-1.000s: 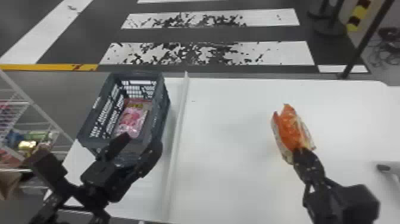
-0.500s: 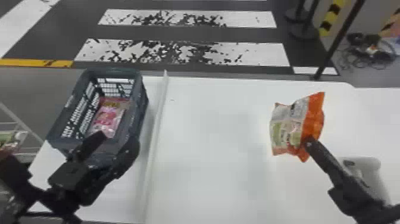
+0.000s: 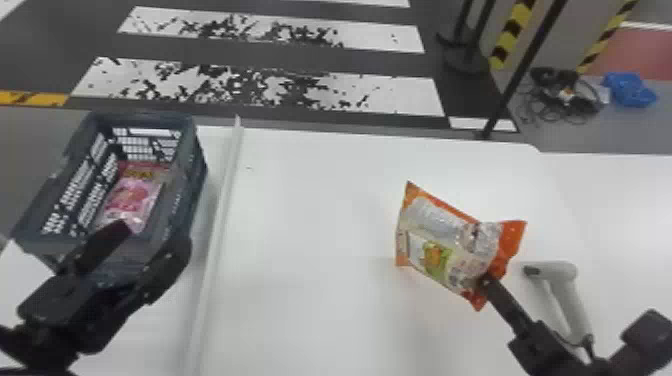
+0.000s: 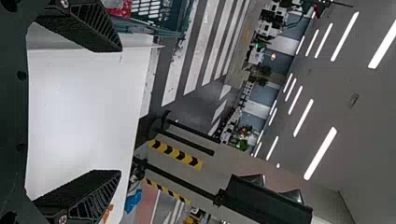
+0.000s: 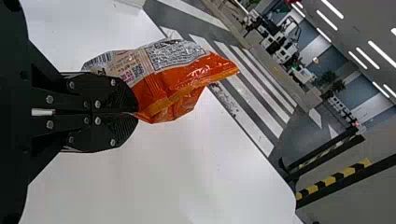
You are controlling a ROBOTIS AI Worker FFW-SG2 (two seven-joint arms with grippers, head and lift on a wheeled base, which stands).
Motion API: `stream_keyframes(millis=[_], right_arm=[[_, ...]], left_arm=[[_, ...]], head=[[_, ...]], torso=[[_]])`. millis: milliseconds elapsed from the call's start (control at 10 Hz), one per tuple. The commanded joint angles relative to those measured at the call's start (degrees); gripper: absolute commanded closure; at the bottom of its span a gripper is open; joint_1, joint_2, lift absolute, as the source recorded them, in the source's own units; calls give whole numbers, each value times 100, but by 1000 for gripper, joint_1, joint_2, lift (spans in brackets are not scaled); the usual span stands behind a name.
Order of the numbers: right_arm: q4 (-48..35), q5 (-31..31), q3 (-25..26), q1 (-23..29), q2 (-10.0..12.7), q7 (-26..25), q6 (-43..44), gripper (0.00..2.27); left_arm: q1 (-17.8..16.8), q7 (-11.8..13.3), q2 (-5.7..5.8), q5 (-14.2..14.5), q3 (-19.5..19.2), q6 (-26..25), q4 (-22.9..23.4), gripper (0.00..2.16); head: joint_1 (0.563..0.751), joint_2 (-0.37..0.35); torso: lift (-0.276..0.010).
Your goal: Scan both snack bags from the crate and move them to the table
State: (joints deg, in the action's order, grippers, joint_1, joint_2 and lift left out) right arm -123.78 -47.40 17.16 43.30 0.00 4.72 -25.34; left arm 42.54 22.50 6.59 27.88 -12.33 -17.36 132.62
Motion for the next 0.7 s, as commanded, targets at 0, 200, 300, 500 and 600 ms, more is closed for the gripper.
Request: stream_keyframes(millis=[0, 200, 300, 500, 600], right_arm=[[29, 2, 15, 55, 5, -129, -11, 2233], [55, -94, 103, 143, 5, -296, -28, 2226], [55, -138, 138, 249, 5, -375, -169, 1791], [55, -138, 191, 345, 5, -463, -222, -2], [38, -261, 261, 389, 5, -472, -362, 6]], left_arm=[[0, 9, 0, -2, -15, 0, -16, 63], [0, 35, -9, 7, -15, 0, -16, 63], [0, 44, -18, 7, 2, 0, -16, 63], [0, 106, -18, 7, 2, 0, -16, 63], [9, 115, -18, 7, 2, 0, -16, 63]], head=[[695, -107], [695, -123], [695, -129], [695, -150], [695, -160]], torso=[[-87], [-87], [-87], [-87], [-87]])
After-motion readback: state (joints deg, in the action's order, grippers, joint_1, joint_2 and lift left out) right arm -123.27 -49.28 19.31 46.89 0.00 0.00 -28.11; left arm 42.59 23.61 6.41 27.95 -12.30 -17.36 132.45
